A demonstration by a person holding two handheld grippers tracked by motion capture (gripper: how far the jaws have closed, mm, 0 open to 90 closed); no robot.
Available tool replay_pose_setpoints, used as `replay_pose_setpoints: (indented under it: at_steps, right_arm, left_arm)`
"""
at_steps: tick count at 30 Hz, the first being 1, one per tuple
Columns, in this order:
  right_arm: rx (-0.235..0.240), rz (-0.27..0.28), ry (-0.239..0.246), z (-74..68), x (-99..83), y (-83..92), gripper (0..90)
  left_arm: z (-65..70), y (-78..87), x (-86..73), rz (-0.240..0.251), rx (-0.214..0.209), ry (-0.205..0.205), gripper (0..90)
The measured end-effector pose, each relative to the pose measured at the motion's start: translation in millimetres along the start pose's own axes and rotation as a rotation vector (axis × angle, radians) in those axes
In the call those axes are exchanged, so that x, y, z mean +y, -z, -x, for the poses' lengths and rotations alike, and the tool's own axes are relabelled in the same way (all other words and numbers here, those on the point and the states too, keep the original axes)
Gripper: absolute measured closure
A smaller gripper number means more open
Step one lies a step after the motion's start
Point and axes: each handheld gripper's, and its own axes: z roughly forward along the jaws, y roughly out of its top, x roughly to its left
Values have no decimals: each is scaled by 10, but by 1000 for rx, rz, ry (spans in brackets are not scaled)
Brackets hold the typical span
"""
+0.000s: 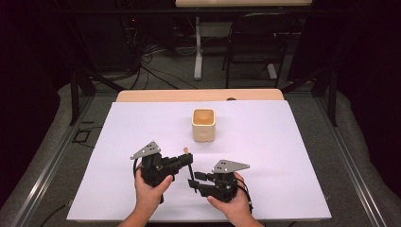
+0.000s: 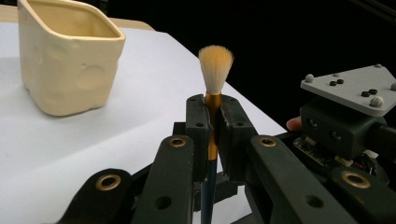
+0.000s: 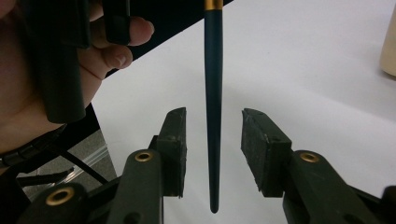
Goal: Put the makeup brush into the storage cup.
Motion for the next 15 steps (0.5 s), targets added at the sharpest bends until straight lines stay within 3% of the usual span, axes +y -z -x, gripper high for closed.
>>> replay_pose_setpoints:
  at_steps: [12, 13, 15]
  right_arm:
    - [-12, -6, -25, 75, 10, 63, 581]
    - [-7, 21, -29, 83, 3, 47, 581]
    - [-16, -1, -31, 92, 8, 63, 580]
  left_arm:
    - [-133, 55, -10, 15, 48, 18, 836]
    - [-147, 63, -8, 13, 50, 19, 836]
    - [-160, 69, -9, 21, 65, 22, 836]
